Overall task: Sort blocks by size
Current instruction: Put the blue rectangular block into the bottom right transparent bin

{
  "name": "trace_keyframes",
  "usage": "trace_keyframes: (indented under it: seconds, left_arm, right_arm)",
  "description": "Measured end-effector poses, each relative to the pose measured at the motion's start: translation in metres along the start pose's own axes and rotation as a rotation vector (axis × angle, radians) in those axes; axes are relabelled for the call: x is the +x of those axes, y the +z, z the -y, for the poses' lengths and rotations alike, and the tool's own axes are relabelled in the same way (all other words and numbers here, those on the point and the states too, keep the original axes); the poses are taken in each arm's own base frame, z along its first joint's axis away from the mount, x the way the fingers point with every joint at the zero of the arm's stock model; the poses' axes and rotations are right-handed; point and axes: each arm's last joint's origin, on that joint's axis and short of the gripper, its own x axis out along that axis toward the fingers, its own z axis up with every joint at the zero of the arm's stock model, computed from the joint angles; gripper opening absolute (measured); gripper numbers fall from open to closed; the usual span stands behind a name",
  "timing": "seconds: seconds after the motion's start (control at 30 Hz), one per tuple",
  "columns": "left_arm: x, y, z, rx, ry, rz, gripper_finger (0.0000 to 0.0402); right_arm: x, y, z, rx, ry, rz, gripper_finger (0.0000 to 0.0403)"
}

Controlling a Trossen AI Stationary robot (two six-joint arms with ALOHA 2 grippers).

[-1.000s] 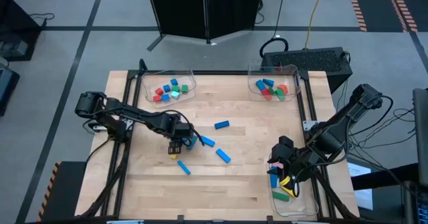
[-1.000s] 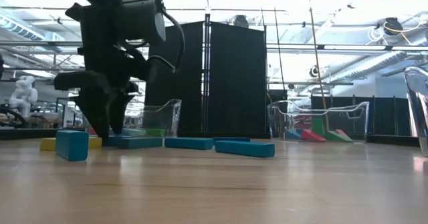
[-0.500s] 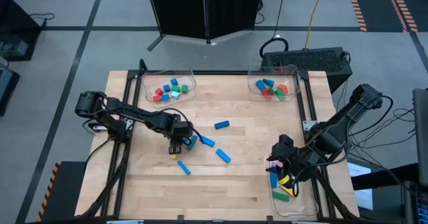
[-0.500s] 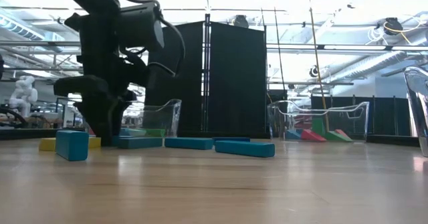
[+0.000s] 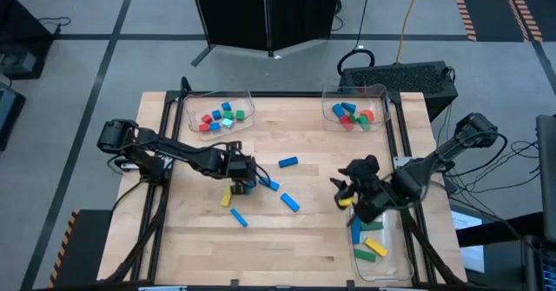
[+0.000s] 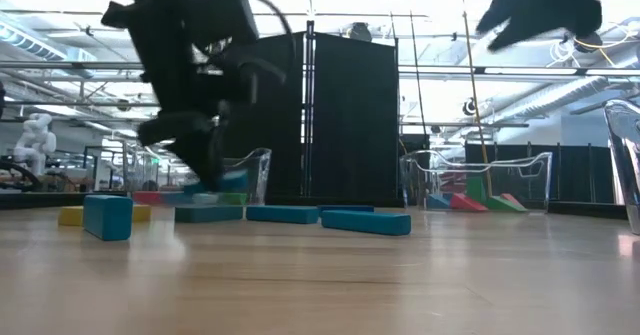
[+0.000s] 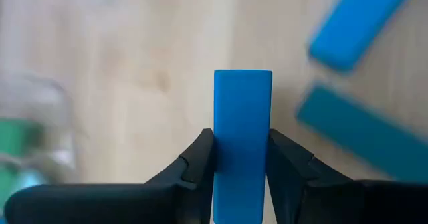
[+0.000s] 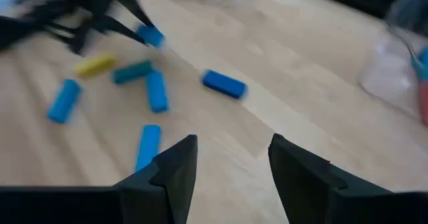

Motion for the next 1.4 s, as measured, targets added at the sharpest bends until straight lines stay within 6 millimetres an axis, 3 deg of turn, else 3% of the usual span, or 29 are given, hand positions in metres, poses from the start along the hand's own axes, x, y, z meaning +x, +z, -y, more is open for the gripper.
trace_keyframes:
  seconds: [0.13,0.33,0.47,0.67,0.93,1.4]
  left_arm:
    - [-0.011,0.021,0.003,0.017,0.028,0.132,0.0095]
    - [-0.029,0.053,0.010,0.036,-0.008,0.370,0.0096]
    - [-0.037,0.063,0.016,0.065,-0.027,0.491,0.0096]
    - [-0.040,0.067,0.017,0.074,-0.026,0.541,0.0096]
    - [-0.022,0.075,0.026,0.071,-0.033,0.543,0.0096]
    - [-0.011,0.088,0.031,0.098,-0.030,0.516,0.0096]
  right_arm:
    - [0.026,0.003,0.009,0.048,-0.033,-0.049,0.0178]
    - [0.060,0.015,0.002,0.137,0.198,0.002,0.0178]
    - [0.074,0.024,0.009,0.182,0.235,0.012,0.0178]
    - [0.091,0.032,0.012,0.208,0.278,-0.037,0.0178]
    - [0.119,0.028,0.005,0.212,0.332,-0.092,0.0178]
    - [0.135,0.021,-0.004,0.208,0.385,-0.108,0.0178]
